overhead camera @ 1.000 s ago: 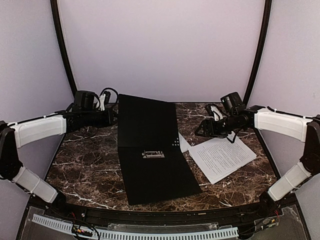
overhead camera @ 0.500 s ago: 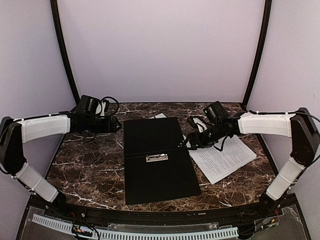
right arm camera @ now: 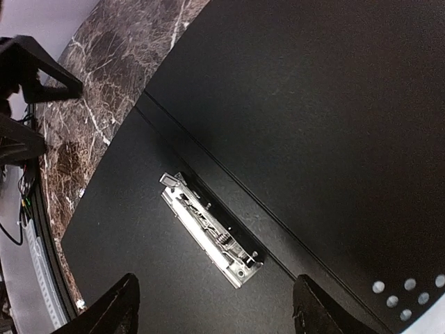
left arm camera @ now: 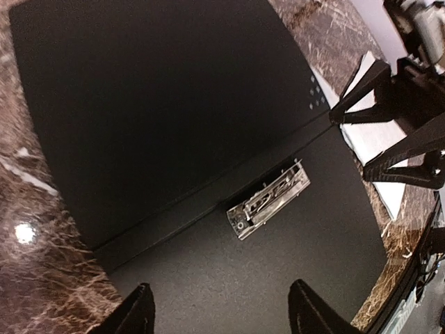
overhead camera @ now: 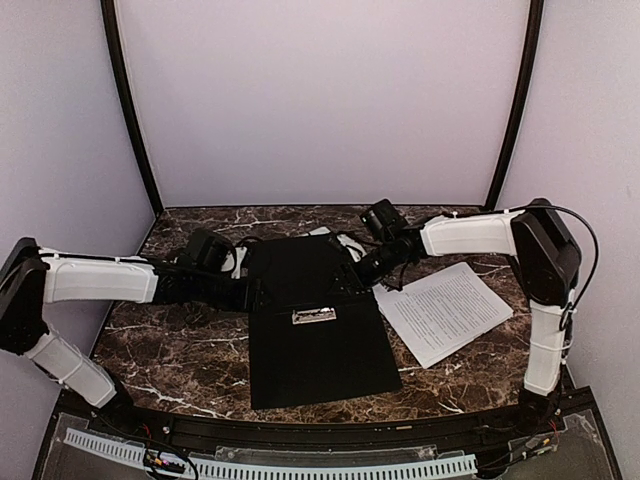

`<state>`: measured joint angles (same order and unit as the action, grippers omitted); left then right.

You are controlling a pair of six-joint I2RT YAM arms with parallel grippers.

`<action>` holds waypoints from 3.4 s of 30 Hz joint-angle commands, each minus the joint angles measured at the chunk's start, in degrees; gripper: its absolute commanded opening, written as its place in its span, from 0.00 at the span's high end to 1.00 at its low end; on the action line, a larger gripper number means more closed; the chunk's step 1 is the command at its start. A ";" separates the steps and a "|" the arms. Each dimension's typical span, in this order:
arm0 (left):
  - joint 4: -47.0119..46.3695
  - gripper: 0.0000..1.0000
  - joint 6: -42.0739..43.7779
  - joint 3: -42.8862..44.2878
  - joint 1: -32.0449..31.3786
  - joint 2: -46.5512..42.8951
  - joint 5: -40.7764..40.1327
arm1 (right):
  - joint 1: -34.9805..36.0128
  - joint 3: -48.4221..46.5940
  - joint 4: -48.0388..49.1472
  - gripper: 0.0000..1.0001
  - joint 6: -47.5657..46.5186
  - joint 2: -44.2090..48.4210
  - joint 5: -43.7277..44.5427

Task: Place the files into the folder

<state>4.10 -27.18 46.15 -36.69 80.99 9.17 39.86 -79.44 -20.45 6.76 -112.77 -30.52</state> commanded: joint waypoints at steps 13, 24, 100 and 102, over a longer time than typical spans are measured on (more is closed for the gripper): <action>-15.28 0.58 -10.00 4.22 -3.48 19.79 6.71 | 2.06 3.16 4.01 0.50 -6.12 -4.70 -5.69; -16.05 0.73 -10.79 7.65 -3.52 24.84 7.43 | 2.05 5.17 4.51 0.50 -6.33 -4.50 -4.28; -7.69 0.99 -6.96 5.18 -2.07 23.17 14.67 | 13.14 20.65 18.65 0.75 -18.37 -2.93 23.15; -9.56 0.99 -8.61 3.36 -2.04 23.17 14.29 | 13.14 20.76 18.63 0.77 -18.29 -3.10 23.56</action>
<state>-6.39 -33.08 53.54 -39.00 105.60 24.23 52.93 -61.36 5.52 -11.64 -112.92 -11.97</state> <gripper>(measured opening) 0.012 0.248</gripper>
